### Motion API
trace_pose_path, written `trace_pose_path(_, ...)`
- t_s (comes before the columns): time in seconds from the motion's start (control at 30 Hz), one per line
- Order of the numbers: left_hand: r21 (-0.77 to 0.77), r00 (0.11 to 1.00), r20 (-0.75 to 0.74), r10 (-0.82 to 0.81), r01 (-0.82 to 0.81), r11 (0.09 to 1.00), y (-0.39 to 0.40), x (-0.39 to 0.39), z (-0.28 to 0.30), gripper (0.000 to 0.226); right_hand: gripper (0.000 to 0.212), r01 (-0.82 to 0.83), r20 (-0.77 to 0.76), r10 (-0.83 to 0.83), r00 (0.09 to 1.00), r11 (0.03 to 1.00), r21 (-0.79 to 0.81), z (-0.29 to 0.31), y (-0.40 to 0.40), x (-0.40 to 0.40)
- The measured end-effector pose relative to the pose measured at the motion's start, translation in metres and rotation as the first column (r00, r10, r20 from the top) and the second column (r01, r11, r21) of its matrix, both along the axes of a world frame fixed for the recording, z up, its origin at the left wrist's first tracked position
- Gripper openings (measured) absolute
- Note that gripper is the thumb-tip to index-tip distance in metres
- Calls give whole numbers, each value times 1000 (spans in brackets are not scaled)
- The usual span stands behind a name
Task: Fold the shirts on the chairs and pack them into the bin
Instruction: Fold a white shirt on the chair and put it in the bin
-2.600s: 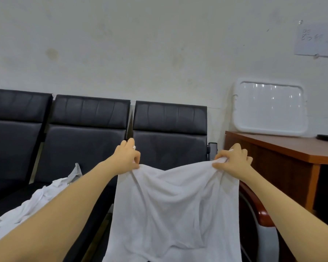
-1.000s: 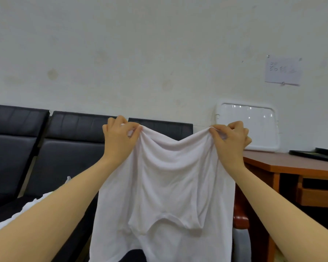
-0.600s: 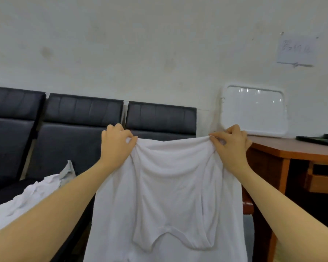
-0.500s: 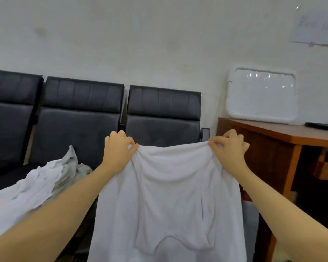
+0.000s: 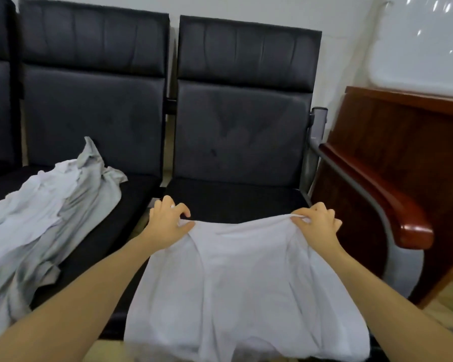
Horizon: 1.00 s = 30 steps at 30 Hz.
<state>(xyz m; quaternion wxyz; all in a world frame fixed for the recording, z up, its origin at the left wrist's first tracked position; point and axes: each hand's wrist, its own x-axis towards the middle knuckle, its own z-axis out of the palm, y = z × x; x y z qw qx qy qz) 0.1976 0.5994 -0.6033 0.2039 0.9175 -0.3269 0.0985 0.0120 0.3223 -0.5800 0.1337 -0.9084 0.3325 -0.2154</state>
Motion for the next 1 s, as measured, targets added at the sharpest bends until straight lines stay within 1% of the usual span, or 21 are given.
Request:
trace_pose_path(0.07,66,1000,-21,-18,19,998,-1,11,-13,16,22,4,-23,-3,1000,999,44,-14,-5,8)
trace_pose_path(0.13,94,1000,-21,-19,21,995,1,17,-24,9,26,15,-55,-11,998,998,62,-23,-8,14)
trace_pose_path(0.23,62,999,-16,-32,33,998,5,26,-35,14,32,19,-128,-13,992,999,43,-35,-13,22)
trace_pose_path(0.3,23,998,22,-67,66,998,9,28,-39,16,29,0,-105,4,995,999,38,-41,-16,25)
trace_pose_path(0.4,-45,989,52,-140,142,989,17,24,-43,11,26,-23,-69,25,997,999,33,-47,-18,24)
trace_pose_path(0.47,-61,984,9,-178,178,982,21,21,-45,11,26,-42,-82,45,996,999,30,-48,-15,26)
trace_pose_path(0.6,-91,979,-92,-184,175,980,26,19,-45,16,26,-53,-115,54,992,998,14,-52,-10,25)
trace_pose_path(0.7,-55,977,-140,-162,156,986,25,18,-40,17,25,-45,-82,47,996,999,21,-53,-10,25)
trace_pose_path(0.77,29,983,-113,-143,147,989,23,16,-38,16,25,-37,-77,40,996,999,35,-52,-10,25)
trace_pose_path(0.83,52,990,-47,-133,135,989,21,15,-38,14,25,-44,-46,46,998,998,44,-50,-10,24)
trace_pose_path(0.97,-124,997,50,-53,59,991,16,14,-24,13,24,-90,66,86,994,995,53,-42,-11,24)
trace_pose_path(1.0,-135,996,82,-44,55,989,14,15,-20,13,24,-100,80,95,992,993,56,-42,-13,25)
